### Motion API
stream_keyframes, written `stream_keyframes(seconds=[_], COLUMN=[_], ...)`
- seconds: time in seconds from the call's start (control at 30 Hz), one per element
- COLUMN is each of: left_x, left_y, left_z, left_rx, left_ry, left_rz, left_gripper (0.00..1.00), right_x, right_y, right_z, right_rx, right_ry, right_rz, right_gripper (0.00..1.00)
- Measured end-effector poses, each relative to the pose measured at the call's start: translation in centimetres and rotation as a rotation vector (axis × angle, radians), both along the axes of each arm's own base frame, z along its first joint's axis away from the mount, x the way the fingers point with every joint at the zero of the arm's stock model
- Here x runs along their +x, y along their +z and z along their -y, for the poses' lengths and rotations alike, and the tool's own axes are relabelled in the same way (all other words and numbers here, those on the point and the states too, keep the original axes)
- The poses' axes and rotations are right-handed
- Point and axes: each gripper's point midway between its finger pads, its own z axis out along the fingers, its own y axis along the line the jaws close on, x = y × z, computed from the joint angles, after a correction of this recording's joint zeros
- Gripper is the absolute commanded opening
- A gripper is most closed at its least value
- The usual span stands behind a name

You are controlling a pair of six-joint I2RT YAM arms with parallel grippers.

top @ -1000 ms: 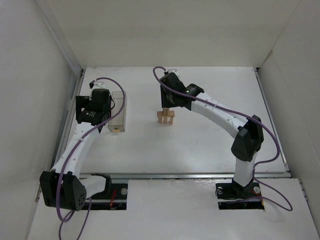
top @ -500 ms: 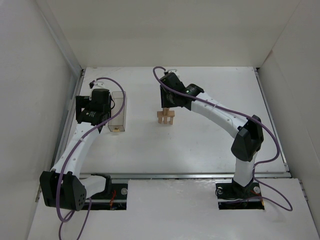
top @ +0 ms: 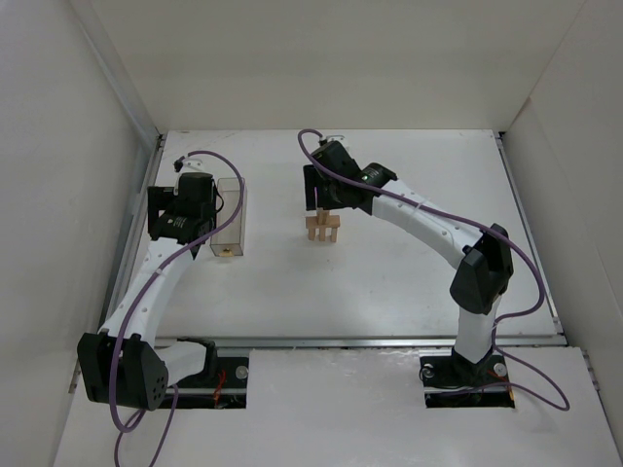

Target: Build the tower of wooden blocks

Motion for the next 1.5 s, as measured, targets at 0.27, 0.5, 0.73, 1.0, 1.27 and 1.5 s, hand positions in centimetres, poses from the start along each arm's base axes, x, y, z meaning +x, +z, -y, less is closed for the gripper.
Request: stream_keyframes(seconds=[0.27,0.5,0.73,1.0,1.27,1.5], left_x=[0.0,0.0,-0.2,-0.4,-0.4,-0.5], left_y=[0.0,0.0,0.2,0.5,0.6,0.6], left_z=[0.0,0.0,-0.6,-1.3,-1.5,-1.9], left_rx=[0.000,0.002,0.019,0.030,0.031,0.031], left_ry=[0.000,0.002,0.026,0.055,0.064,0.076], left_rz=[0.000,0.001,0.005,0.014,0.017,0.017], left_gripper=[0.99,0.99,0.99,0.99,0.99,0.99], right_x=[0.4,2.0,2.7,0.3,1.3,0.9], right_y=[0.2,6.8,16.4,16.8,15.7,15.8], right_z=[0.6,5.7,24.4,31.5,31.1,31.1], right_rx=[-0.022,-0.053,-0.099,-0.147,-0.211,-0.191], right_ry=[-0.021,-0.208,-0.836,-1.081,-1.093,-1.108], right_rz=[0.023,0.227,0.520,0.575,0.548,0.550], right_gripper=[1.00,1.00,1.00,1.00,1.00,1.00])
